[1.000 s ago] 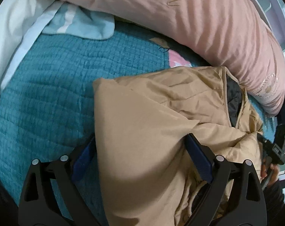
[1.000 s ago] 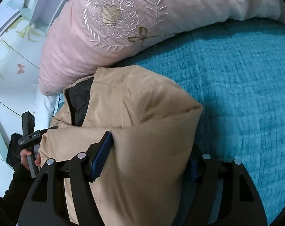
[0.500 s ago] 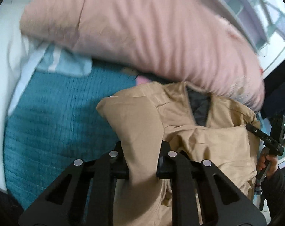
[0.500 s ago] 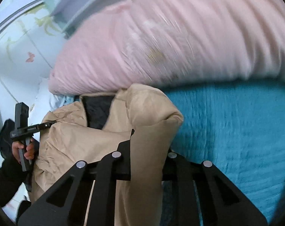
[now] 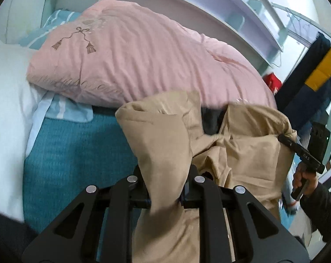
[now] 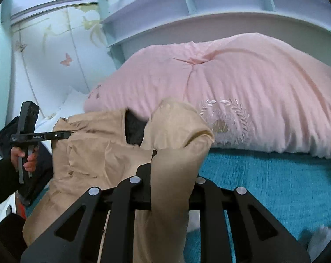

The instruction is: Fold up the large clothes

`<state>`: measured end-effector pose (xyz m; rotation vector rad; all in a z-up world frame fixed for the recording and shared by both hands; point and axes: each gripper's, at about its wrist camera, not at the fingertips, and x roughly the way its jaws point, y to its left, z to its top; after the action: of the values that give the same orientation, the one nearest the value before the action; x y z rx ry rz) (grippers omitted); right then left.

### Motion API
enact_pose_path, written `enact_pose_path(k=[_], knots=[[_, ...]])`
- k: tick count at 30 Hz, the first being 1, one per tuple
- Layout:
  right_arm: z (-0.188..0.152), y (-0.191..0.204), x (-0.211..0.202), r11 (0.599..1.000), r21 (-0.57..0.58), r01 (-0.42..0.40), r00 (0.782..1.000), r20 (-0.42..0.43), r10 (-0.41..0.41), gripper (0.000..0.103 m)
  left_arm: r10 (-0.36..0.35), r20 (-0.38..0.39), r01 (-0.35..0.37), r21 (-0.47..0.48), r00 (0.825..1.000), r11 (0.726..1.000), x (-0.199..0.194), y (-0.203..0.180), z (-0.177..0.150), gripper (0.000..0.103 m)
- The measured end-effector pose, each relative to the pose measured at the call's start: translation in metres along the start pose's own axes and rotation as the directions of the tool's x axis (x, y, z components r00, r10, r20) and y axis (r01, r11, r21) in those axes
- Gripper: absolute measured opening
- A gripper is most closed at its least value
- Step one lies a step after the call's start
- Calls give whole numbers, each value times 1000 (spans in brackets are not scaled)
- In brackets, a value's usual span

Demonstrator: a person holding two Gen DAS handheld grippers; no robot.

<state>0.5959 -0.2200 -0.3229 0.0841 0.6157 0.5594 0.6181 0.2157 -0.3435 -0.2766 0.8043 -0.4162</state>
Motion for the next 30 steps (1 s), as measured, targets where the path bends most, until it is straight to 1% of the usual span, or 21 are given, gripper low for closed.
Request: enact_pose_path(k=[3, 5, 8, 10, 13, 16, 18, 20, 21, 23, 25, 27, 28, 29, 30], knots=[[-19, 19, -27, 1000, -26, -1, 1000, -9, 0, 16, -12, -8, 13, 27, 1000, 1000, -27, -8, -22, 17], [-26, 31, -36, 1000, -21, -6, 1000, -19, 6, 16, -7, -15, 8, 34, 1000, 999, -44, -14, -38, 17], [-43, 43, -61, 1000, -9, 12, 999, -36, -13, 17, 6, -26, -6, 24, 1000, 1000, -67, -22, -62, 17], [-55, 53, -75, 999, 33, 13, 999, -45, -11, 17, 15, -38, -15, 3, 999, 1000, -79, -27, -79, 17], [-76, 70, -91, 997, 54, 47, 996, -75, -43, 18, 28, -60, -31, -40, 998, 999, -95, -29, -110, 17], [-97, 83, -109, 994, 79, 70, 993, -103, -62, 19, 54, -82, -59, -63, 995, 996, -110, -31, -141, 17], [-109, 89, -119, 992, 106, 70, 991, -121, -57, 19, 76, -108, -85, -78, 991, 993, -118, -32, -164, 18], [-125, 98, -129, 992, 77, 97, 986, -146, -85, 20, 88, -127, -102, -106, 988, 989, -124, -29, -183, 19], [-132, 101, -132, 991, 81, 103, 983, -163, -89, 20, 105, -140, -122, -120, 985, 985, -127, -27, -193, 20], [-147, 106, -138, 989, 86, 117, 976, -196, -98, 21, 116, -156, -137, -132, 981, 982, -133, -25, -210, 20], [-160, 107, -142, 985, 100, 138, 967, -228, -112, 24, 133, -180, -158, -134, 975, 978, -137, -25, -227, 26], [-174, 106, -143, 980, 122, 154, 955, -274, -116, 31, 167, -200, -194, -127, 966, 973, -140, -25, -240, 29], [-181, 107, -145, 978, 126, 169, 947, -297, -125, 32, 176, -208, -205, -127, 962, 971, -142, -24, -244, 32], [-188, 108, -147, 974, 134, 185, 936, -325, -133, 35, 183, -216, -213, -128, 959, 969, -145, -24, -248, 35], [-194, 108, -149, 970, 143, 197, 928, -346, -137, 37, 199, -232, -232, -126, 952, 965, -148, -24, -252, 43]])
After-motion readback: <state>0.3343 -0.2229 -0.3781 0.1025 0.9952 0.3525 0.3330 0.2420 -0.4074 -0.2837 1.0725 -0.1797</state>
